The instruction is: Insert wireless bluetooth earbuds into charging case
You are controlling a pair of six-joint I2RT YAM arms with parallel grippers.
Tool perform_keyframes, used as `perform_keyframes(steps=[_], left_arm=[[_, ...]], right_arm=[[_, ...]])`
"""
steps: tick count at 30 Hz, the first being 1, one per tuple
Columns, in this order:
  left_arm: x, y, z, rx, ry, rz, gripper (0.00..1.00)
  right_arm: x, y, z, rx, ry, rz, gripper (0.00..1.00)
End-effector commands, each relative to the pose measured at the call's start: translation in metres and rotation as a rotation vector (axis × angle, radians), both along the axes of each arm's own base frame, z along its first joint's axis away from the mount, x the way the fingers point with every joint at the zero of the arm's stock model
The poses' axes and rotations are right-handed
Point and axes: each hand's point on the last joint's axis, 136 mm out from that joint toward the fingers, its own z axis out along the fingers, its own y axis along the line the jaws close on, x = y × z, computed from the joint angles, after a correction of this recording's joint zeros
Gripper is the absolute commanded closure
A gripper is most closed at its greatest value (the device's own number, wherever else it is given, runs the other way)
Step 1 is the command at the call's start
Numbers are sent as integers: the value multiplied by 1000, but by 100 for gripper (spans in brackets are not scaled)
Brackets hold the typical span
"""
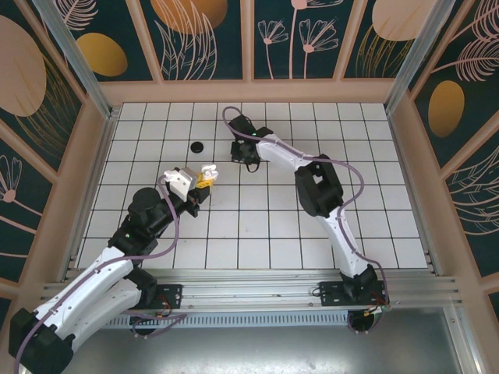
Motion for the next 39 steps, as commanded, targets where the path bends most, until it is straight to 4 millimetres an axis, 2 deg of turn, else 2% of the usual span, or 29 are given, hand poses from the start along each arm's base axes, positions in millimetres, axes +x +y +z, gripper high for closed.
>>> perform_keyframes(steps=[1, 4, 7, 12, 15, 19, 25, 31, 39], left_arm=[[-1, -4, 6, -39, 0, -30, 100], [-3, -10, 4, -56, 6, -65, 100], [-5, -18, 3, -80, 11, -107, 100], [-6, -29, 9, -124, -3, -166, 100], [-5, -35, 13, -146, -16, -196, 100], [-3, -44, 19, -178, -34, -241, 100], [8, -53, 29, -225, -52, -254, 100], [21, -61, 40, -270, -60, -252, 100], [21, -64, 46, -310, -118, -258, 100]], right_arm=[[-9, -11, 39, 51, -36, -7, 84], [-21, -27, 49, 55, -58, -31, 84], [-30, -45, 69, 58, -115, -66, 85], [-45, -73, 121, 75, -272, -131, 85], [-58, -81, 158, 63, -391, -148, 85], [-78, -81, 203, 86, -523, -143, 85], [-108, -80, 254, 230, -640, -147, 85], [-136, -73, 286, 384, -703, -130, 86], [-167, -59, 315, 528, -751, -87, 87]])
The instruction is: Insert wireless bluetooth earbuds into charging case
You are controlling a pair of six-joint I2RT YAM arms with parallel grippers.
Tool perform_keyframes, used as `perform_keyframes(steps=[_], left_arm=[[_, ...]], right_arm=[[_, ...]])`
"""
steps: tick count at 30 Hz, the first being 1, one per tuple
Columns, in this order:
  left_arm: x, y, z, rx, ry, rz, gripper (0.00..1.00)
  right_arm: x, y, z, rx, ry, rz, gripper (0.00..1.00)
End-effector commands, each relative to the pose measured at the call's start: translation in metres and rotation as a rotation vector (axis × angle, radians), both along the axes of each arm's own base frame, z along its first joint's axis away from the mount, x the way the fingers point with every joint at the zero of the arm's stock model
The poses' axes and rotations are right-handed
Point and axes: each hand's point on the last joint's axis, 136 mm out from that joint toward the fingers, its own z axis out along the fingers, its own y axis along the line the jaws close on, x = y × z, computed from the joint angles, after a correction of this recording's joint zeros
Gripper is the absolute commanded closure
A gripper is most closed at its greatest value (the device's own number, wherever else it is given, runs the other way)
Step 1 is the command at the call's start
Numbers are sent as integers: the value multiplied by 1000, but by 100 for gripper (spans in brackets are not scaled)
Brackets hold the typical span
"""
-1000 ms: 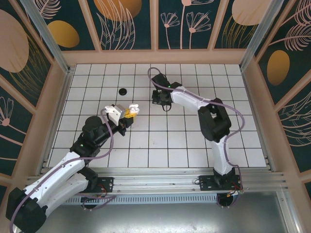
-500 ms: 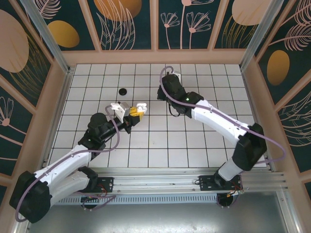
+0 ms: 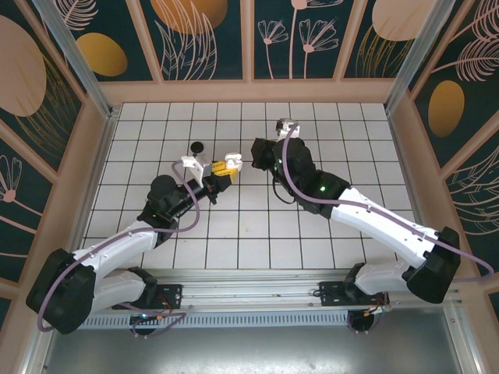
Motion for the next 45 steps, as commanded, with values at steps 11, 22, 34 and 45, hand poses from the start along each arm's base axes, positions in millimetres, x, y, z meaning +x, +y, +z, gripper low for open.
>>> perform_keyframes(steps=[11, 22, 34, 45], left_arm=[[-1, 3, 38, -97, -105, 17, 100], [-1, 4, 42, -98, -114, 22, 100], [-2, 4, 46, -101, -115, 17, 100], [-3, 6, 45, -100, -116, 28, 100]], right_arm=[[-22, 17, 26, 164, -59, 78, 88], [-26, 38, 27, 159, -62, 143, 89], [-25, 52, 11, 138, -26, 174, 89], [-26, 57, 3, 123, -5, 189, 90]])
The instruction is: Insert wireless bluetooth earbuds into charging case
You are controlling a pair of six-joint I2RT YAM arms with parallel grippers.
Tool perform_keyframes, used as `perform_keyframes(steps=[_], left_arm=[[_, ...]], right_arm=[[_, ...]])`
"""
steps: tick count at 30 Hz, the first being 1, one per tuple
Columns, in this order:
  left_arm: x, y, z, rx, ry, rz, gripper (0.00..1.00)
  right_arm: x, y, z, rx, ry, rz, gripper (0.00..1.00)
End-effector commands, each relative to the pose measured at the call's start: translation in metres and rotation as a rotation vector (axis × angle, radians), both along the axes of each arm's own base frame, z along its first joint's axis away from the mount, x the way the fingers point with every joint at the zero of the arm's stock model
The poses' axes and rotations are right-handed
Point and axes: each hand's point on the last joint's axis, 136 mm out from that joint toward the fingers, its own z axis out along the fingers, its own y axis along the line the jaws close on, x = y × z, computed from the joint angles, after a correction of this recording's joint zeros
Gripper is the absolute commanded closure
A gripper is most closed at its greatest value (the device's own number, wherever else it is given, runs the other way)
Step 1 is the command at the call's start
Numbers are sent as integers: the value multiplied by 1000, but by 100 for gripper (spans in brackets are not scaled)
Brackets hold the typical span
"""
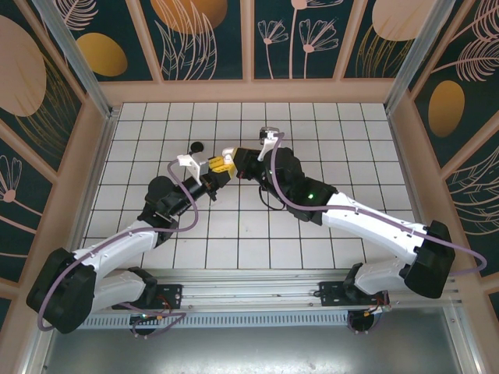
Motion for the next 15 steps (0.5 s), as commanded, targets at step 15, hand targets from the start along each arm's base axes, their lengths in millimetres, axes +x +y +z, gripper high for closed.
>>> perform_keyframes(steps=[15], left_arm=[[-3, 2, 27, -47, -58, 6, 100]], right_arm=[[-9, 22, -10, -93, 23, 64, 90]])
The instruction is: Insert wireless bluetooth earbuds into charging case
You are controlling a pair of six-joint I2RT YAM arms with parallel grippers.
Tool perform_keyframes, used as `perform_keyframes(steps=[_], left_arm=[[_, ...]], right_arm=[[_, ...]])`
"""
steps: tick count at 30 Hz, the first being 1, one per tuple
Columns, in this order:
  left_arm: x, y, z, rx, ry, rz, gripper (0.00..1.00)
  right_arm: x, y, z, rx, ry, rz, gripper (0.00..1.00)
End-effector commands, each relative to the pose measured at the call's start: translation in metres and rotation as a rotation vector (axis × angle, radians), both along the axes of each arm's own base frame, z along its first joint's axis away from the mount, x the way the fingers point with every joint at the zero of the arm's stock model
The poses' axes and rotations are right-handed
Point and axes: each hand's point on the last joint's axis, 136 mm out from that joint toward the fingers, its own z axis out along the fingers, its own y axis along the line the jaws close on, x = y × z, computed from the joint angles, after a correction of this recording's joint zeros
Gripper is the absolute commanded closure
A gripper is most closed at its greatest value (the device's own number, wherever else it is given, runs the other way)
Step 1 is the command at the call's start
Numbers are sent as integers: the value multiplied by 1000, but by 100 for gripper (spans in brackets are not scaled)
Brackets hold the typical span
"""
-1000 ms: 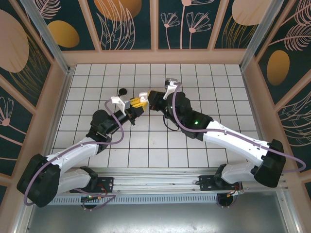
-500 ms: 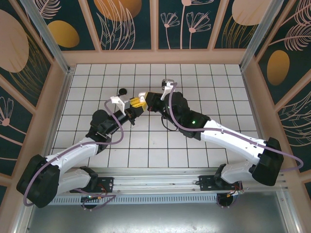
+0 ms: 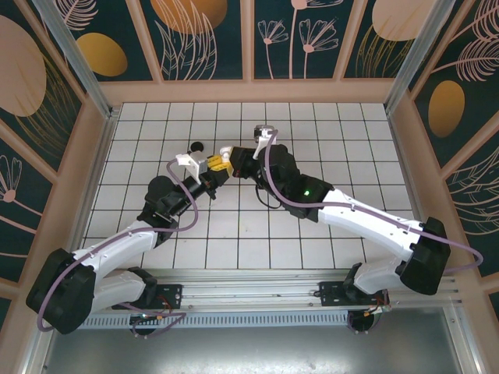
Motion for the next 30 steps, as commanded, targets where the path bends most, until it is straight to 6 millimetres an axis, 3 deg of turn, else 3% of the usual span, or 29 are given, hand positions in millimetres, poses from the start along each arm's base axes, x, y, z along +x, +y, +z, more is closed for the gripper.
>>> perform_keyframes(steps=[1, 13, 22, 30], left_arm=[[-10, -3, 29, -46, -75, -40, 100], [-9, -1, 29, -39, -81, -25, 100], [-6, -2, 26, -25, -73, -16, 100], [-5, -2, 29, -24, -78, -17, 100]], right_arm=[[-9, 9, -10, -49, 18, 43, 90], [-8, -4, -14, -62, 42, -28, 90], [-12, -6, -6, -87, 38, -79, 90], [-17, -5, 8, -39, 44, -70, 64]])
